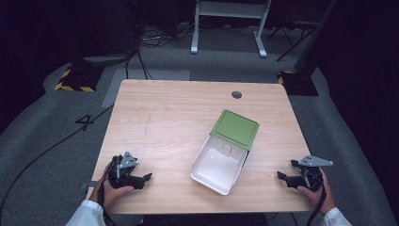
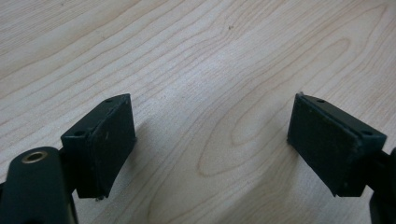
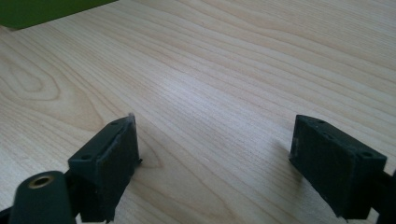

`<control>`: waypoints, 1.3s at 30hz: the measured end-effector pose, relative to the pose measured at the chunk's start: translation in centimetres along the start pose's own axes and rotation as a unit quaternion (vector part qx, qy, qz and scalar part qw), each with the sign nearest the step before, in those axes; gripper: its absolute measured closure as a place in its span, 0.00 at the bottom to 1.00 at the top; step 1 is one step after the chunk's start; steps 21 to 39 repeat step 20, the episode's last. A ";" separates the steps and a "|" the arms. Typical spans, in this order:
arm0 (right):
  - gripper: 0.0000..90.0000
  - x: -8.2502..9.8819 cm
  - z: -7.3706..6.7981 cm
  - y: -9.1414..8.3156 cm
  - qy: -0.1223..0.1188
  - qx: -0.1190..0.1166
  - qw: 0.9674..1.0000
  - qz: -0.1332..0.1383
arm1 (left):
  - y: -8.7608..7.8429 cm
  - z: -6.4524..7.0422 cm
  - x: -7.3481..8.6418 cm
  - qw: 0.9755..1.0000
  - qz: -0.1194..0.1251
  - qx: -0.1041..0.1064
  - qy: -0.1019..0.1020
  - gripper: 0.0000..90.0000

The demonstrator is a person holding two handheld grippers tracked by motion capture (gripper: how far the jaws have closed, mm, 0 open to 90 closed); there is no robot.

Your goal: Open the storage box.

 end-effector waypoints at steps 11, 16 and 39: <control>0.17 0.0 0.0 0.0 -0.001 -0.001 1.000 0.000 | 0.2 -0.3 -0.2 1.000 -0.001 -0.006 -0.003 0.17; 0.17 0.0 0.0 0.0 -0.001 -0.001 1.000 0.000 | 0.3 -0.4 -0.3 1.000 -0.001 -0.008 -0.008 0.17; 0.17 0.0 0.0 0.0 -0.001 -0.001 1.000 0.000 | 0.3 -0.4 -0.3 1.000 -0.001 -0.012 -0.011 0.17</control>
Point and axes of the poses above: each handheld gripper's, and its own axes: y roughly forward along the jaws, x roughly out of its underside, z roughly to its right, the point moved 2 cm from there along y, roughly forward along the jaws, and after that the axes turned 12 degrees about y, right-handed, at the moved point
